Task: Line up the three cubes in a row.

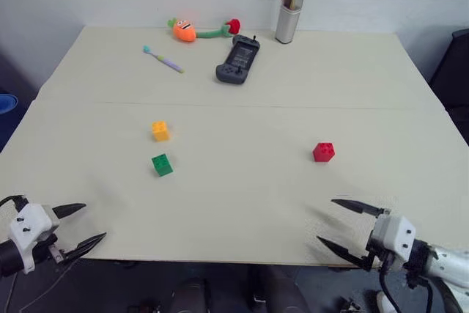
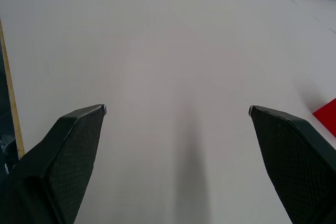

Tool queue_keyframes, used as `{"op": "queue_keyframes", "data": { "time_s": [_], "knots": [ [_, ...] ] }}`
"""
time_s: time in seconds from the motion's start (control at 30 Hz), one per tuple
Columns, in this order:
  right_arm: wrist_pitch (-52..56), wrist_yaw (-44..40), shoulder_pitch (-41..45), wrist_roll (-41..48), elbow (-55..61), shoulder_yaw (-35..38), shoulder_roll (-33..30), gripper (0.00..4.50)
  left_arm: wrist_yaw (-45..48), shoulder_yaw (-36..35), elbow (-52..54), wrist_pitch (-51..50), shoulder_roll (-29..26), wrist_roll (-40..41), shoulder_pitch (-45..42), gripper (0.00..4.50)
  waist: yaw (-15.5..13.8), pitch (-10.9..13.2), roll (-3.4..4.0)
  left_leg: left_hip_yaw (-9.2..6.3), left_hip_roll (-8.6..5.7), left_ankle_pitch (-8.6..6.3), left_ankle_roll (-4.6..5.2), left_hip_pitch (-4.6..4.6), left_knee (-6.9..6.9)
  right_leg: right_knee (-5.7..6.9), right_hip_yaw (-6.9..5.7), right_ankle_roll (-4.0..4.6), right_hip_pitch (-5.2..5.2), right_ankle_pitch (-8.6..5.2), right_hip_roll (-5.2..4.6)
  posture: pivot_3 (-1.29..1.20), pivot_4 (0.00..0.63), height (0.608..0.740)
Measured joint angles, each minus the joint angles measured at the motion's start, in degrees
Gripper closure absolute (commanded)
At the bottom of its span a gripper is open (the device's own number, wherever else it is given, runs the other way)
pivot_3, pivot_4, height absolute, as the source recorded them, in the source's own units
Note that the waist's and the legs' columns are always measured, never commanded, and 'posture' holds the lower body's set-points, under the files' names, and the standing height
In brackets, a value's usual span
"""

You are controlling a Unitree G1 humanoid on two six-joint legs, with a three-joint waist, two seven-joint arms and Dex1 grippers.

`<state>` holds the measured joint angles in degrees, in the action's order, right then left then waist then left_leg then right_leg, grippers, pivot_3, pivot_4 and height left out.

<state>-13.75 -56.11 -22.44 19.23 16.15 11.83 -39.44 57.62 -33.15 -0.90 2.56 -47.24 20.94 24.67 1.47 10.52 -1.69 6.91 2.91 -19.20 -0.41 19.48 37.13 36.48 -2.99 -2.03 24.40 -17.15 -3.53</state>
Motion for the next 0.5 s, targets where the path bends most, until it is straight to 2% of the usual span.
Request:
{"op": "queue_keyframes", "data": {
  "time_s": [0.2, 0.33, 0.5],
  "knots": [
    [0.5, 5.1, 1.1, 0.2, 1.6, 0.7, 4.0, 0.00, 1.1, -0.2, 1.1, 0.0, 0.6, 1.6, -0.8, 0.00, 0.1, 0.0, -0.06, 0.00, 0.02, 0.00, -0.04, -0.03, 0.00, 0.04, 0.01, 0.00, -0.02, 0.00, 0.01, 0.00, 0.150, 0.740],
    [3.2, 12.3, -2.9, 2.1, 5.5, 6.2, 8.6, 0.00, 4.5, 1.3, 8.7, -3.0, 0.5, 5.6, -0.9, 0.00, -0.3, 0.0, -0.04, -0.04, 0.01, -0.02, -0.09, 0.00, -0.01, 0.04, 0.00, 0.03, -0.01, -0.01, -0.02, 0.00, 0.150, 0.740],
    [6.6, 21.7, -9.6, 2.4, 6.7, 11.1, 16.7, 0.00, 4.6, 7.1, 17.9, -6.2, 3.5, 8.4, -2.0, 0.00, -0.2, -0.1, 0.01, -0.03, 0.02, -0.03, -0.11, -0.05, -0.01, 0.06, 0.04, 0.03, -0.07, -0.02, -0.01, 0.00, 0.150, 0.740]
  ]
}}
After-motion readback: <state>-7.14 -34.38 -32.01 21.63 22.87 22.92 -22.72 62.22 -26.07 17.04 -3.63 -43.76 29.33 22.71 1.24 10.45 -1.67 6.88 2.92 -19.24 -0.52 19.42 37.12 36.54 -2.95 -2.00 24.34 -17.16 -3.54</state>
